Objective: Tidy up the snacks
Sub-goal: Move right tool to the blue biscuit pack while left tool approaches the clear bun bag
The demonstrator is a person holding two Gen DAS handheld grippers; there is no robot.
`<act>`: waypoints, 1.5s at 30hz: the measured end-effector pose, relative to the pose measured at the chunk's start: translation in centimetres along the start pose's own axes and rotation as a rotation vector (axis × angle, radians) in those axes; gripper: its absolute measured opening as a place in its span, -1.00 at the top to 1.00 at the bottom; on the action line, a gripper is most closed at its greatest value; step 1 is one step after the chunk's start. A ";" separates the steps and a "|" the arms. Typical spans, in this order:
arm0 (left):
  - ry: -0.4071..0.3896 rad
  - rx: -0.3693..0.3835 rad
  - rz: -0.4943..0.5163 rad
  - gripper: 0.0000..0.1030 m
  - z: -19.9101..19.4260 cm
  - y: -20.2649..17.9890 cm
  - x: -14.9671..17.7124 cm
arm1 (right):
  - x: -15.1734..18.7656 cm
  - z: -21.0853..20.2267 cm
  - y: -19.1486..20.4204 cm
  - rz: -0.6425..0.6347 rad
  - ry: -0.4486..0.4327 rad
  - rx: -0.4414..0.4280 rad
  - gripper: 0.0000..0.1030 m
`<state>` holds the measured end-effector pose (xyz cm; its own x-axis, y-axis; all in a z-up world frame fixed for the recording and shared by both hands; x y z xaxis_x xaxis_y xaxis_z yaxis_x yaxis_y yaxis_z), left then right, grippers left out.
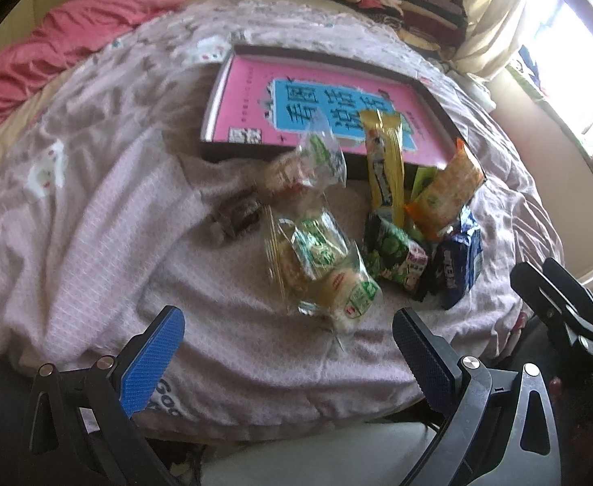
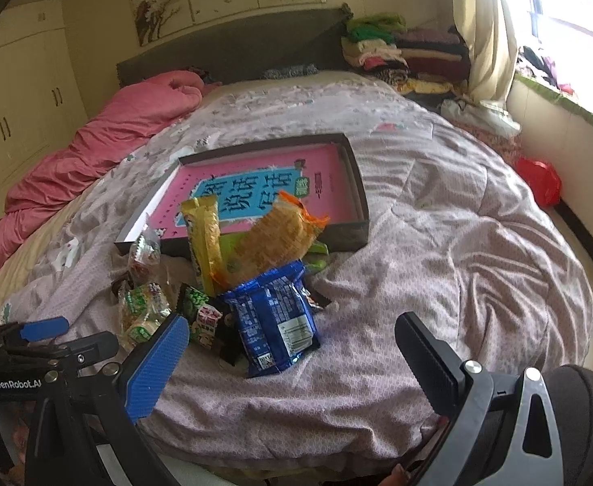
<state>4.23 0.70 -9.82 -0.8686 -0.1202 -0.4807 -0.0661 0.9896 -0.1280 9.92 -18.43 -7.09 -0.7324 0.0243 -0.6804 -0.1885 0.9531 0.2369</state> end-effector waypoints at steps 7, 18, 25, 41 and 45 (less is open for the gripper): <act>0.017 0.030 0.039 -0.90 1.1 -1.6 0.2 | 0.5 1.9 -0.8 0.033 0.081 -0.005 -0.99; 0.047 0.051 0.171 -0.42 2.8 -3.8 0.0 | 1.1 4.0 -0.3 -0.026 0.152 -0.003 -0.87; 0.050 0.041 0.216 -0.33 3.3 -4.3 0.0 | 0.7 5.1 -0.9 -0.005 0.184 -0.033 -0.56; 0.071 0.033 0.217 0.05 4.3 -3.8 0.1 | 1.7 6.6 1.2 -0.098 0.245 -0.085 0.00; 0.067 0.091 0.188 0.35 4.0 -3.6 0.2 | 1.2 5.8 1.1 -0.080 0.210 -0.109 0.00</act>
Point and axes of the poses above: each gripper's, at about its wrist camera, not at the fingertips, and z roughly the way its jaws point, y to its left, x to its underside, the point moved 8 cm from there along z, roughly the way its jaws point, and after that the axes turned 8 degrees about z, right-handed, at the moved point
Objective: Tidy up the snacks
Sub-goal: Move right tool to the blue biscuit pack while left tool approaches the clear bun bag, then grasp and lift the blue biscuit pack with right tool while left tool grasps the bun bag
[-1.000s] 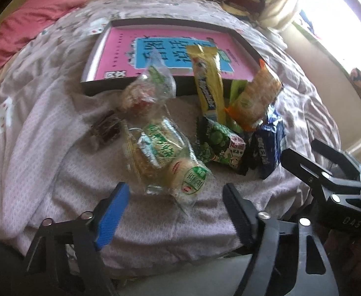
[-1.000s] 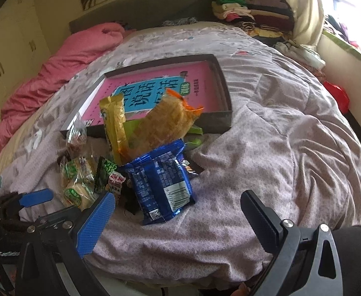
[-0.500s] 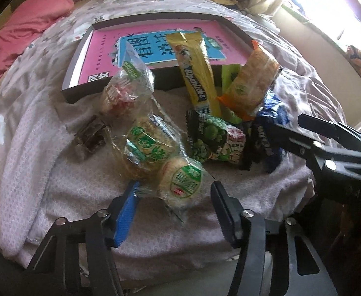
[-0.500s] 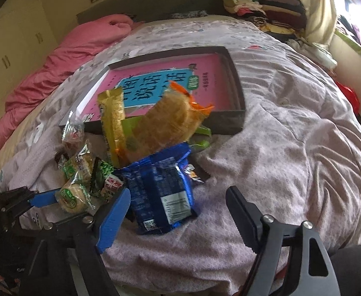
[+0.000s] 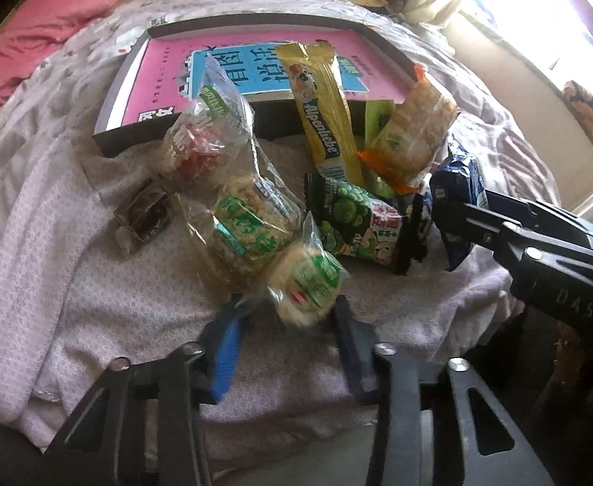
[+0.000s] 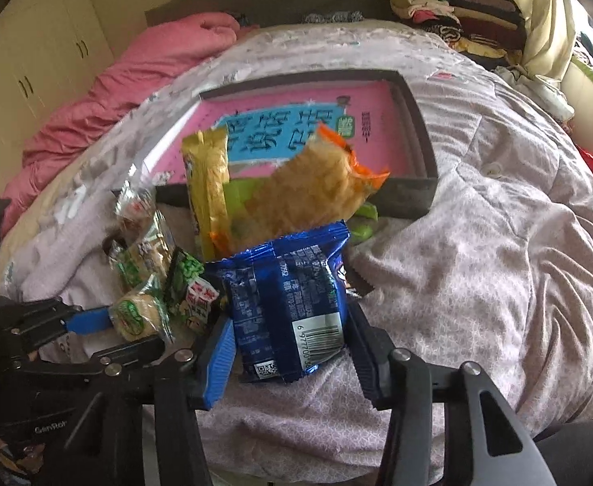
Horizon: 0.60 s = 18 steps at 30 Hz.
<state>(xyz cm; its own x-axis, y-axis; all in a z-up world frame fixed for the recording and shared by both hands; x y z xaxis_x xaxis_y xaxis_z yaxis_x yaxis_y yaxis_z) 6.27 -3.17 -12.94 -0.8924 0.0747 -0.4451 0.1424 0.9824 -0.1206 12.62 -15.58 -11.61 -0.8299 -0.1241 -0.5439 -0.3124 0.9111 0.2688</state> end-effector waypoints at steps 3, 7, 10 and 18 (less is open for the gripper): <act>-0.001 0.021 0.005 0.46 -0.1 -0.2 0.1 | -0.3 -0.7 -0.4 0.033 -0.025 -0.020 0.00; 0.003 0.036 0.009 0.47 -0.1 -0.6 0.2 | -0.6 -1.2 -1.1 0.064 -0.032 -0.033 0.00; -0.002 0.048 0.025 0.47 -0.3 -1.1 0.2 | -0.7 -1.3 -1.2 0.075 -0.035 -0.038 0.00; -0.015 0.128 0.020 0.45 -0.4 -2.2 -0.2 | -0.5 -1.1 -1.2 0.076 -0.029 -0.037 0.00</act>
Point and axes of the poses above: each gripper's, at about its wrist camera, not at the fingertips, and z roughly the way its jaws point, y to its left, x to its underside, the point moved 8 cm from there along z, roughly the way its jaws point, and after that the axes turned 8 degrees about z, right-handed, at the moved point
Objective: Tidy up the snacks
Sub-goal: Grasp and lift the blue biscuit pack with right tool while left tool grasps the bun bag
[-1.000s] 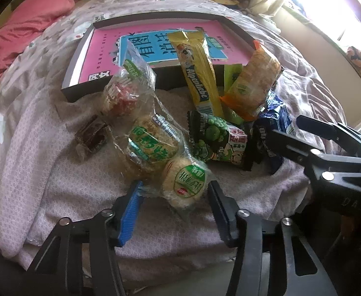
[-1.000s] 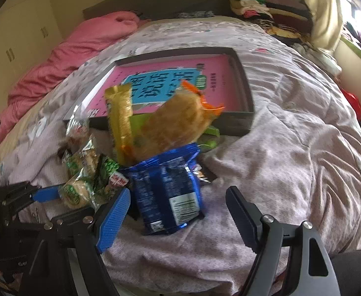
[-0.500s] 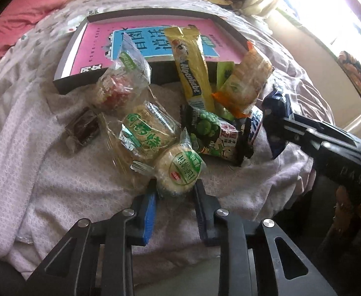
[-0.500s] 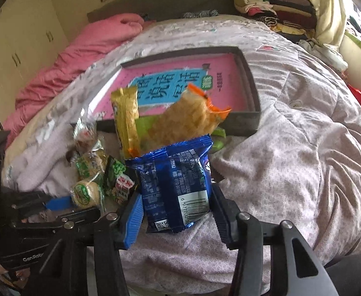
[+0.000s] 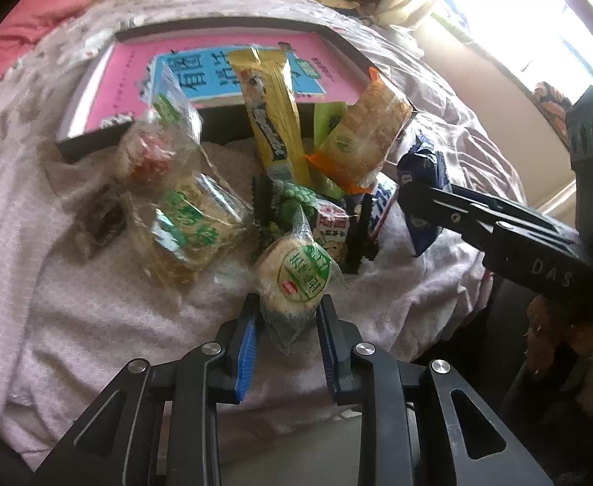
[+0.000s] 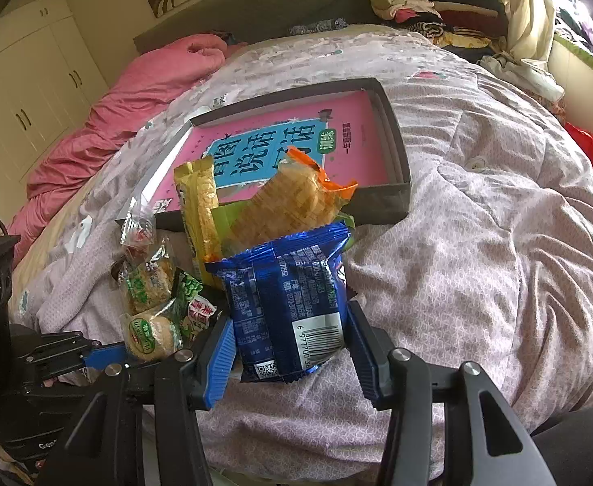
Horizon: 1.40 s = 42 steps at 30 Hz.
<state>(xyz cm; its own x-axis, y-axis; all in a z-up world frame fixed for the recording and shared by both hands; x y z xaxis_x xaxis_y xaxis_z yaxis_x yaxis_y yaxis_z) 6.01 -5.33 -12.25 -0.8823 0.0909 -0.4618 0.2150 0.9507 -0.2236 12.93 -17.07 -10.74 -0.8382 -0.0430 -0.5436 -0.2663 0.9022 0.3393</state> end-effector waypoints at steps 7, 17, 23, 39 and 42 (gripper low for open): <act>0.005 0.028 0.001 0.17 0.6 -0.7 -0.7 | 0.0 0.1 0.0 0.002 0.004 0.000 0.00; 0.028 0.048 -0.030 0.02 1.6 -1.2 -1.6 | 0.0 0.1 -0.2 0.016 0.004 -0.004 0.00; 0.028 0.024 0.006 -0.10 2.2 -1.9 -2.3 | 0.0 0.3 -0.4 0.028 0.010 -0.007 0.00; 0.002 0.074 0.074 0.33 1.7 -3.2 -2.1 | -0.1 0.0 -0.3 0.021 -0.002 -0.020 0.00; -0.019 0.080 0.075 0.33 0.5 -3.2 -2.3 | -0.4 -0.8 -0.1 0.020 -0.037 -0.035 0.00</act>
Point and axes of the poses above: each gripper's, at about its wrist camera, not at the fingertips, and z roughly the way its jaws point, y to its left, x to its underside, the point moved 8 cm from there along z, roughly the way its jaws point, and after that the axes turned 8 degrees about z, right-handed, at the moved point
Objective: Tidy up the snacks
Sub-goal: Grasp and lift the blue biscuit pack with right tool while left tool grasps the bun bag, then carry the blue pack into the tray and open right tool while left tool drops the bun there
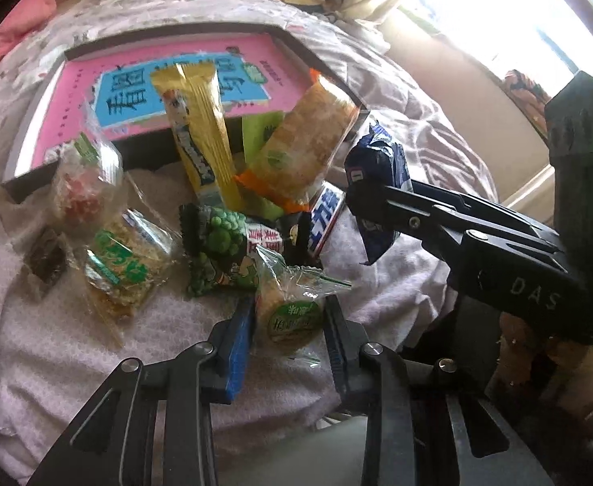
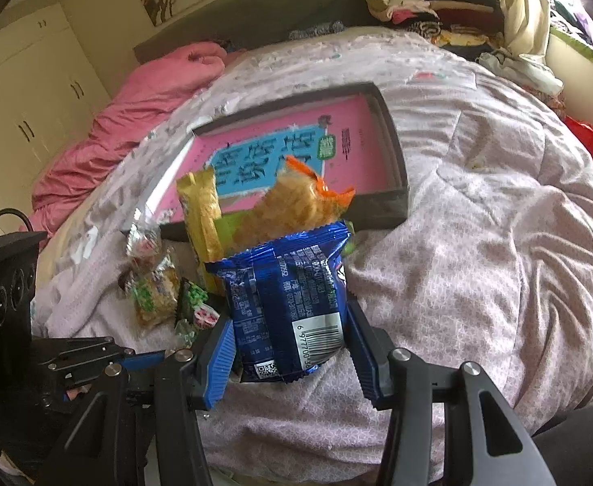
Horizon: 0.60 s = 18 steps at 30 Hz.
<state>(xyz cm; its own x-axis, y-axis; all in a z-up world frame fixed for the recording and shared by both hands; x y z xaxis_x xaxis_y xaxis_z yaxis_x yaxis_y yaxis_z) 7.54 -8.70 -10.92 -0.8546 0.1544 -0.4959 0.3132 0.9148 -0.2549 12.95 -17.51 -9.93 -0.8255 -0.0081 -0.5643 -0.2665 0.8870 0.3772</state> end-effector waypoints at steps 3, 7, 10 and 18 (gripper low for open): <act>-0.034 -0.003 -0.001 0.33 -1.4 0.2 -0.5 | -0.7 -1.1 0.4 -0.012 -0.053 -0.017 0.00; -0.081 -0.009 -0.033 0.33 -3.1 1.2 -1.6 | -2.0 -2.6 0.9 -0.029 -0.137 -0.032 0.00; -0.115 -0.024 -0.064 0.33 -4.3 2.6 -2.4 | -3.0 -3.4 1.2 -0.047 -0.184 -0.034 0.00; -0.188 -0.090 -0.145 0.33 -6.4 6.9 -4.5 | -5.4 -3.5 0.5 -0.047 -0.225 -0.026 0.00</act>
<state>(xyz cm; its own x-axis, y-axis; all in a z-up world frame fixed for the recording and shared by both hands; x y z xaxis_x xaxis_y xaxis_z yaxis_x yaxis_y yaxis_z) 10.89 -0.71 -5.11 -0.7930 -0.0458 -0.6075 0.1472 0.9532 -0.2639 15.50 -18.66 -4.13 -0.6812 0.0567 -0.7299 -0.3168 0.8760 0.3637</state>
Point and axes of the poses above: each gripper's, at about its wrist camera, not at the fingertips, and z roughly the way its jaws point, y to its left, x to its underside, the point moved 8 cm from there along z, roughly the way its jaws point, and after that the axes turned 8 degrees about z, right-handed, at the moved point
